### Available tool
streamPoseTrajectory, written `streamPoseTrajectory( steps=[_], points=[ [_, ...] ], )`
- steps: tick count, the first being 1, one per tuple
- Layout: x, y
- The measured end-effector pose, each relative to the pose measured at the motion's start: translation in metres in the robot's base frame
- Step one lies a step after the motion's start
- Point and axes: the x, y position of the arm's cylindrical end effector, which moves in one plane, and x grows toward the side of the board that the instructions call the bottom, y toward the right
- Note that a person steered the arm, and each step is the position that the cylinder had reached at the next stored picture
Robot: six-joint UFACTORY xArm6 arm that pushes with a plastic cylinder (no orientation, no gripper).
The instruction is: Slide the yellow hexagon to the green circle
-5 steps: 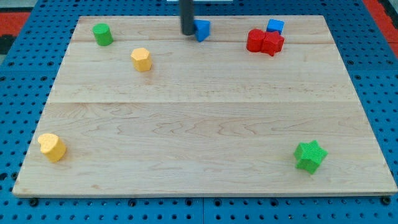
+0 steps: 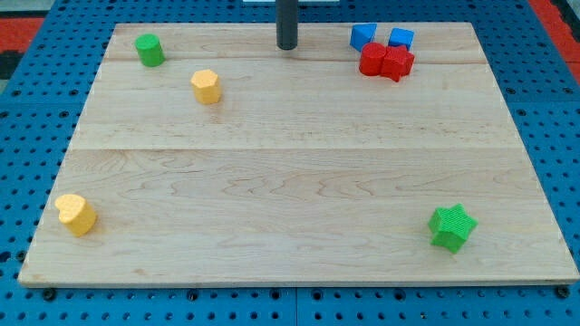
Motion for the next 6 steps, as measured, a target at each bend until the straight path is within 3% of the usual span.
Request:
streamPoseTrajectory(
  steps=[3,4,5,6],
  points=[
    [0.010,-0.011],
    [0.034,-0.020],
    [0.048,-0.096],
    [0.105,-0.101]
  ],
)
